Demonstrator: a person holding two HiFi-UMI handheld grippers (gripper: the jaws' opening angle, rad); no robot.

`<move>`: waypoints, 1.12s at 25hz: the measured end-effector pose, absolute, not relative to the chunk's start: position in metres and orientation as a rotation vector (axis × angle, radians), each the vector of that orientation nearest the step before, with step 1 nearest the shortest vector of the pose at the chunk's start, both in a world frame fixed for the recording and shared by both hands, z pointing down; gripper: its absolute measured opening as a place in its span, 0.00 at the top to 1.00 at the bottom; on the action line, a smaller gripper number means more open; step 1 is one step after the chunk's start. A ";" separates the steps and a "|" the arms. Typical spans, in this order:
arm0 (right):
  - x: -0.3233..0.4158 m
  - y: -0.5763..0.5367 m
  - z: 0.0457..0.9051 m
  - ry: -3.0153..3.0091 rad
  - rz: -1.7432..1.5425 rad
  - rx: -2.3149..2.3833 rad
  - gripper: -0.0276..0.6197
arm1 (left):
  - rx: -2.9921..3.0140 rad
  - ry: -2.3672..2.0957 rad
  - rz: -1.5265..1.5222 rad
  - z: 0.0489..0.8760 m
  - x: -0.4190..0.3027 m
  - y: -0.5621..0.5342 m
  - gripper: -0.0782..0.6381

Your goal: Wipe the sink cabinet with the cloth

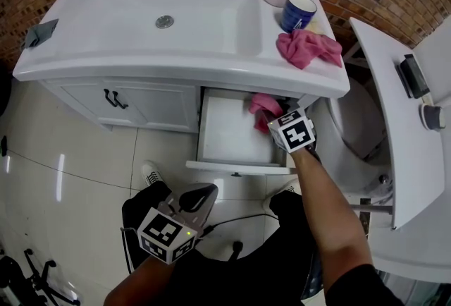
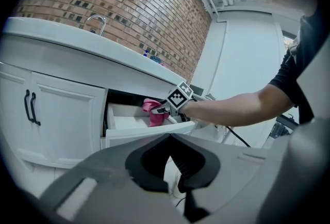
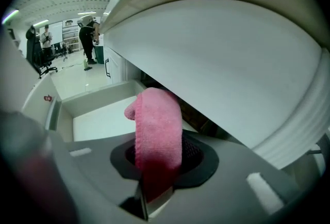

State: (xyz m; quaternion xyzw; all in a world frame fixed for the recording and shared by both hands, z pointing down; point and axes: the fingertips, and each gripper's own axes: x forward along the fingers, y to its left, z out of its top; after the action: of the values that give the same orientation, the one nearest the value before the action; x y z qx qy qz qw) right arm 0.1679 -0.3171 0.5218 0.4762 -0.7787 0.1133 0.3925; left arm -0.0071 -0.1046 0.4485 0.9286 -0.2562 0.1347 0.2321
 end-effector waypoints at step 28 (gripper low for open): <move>0.190 -0.193 0.407 -2.143 0.153 1.444 0.81 | 2.615 -0.704 0.308 0.415 -0.012 -0.067 0.88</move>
State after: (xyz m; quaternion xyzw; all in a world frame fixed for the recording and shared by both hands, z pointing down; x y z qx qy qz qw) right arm 0.1900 -0.1928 0.4069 0.5366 -0.7964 0.0569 0.2732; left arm -0.0116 -0.0669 0.4150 0.9388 -0.2526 0.1106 0.2065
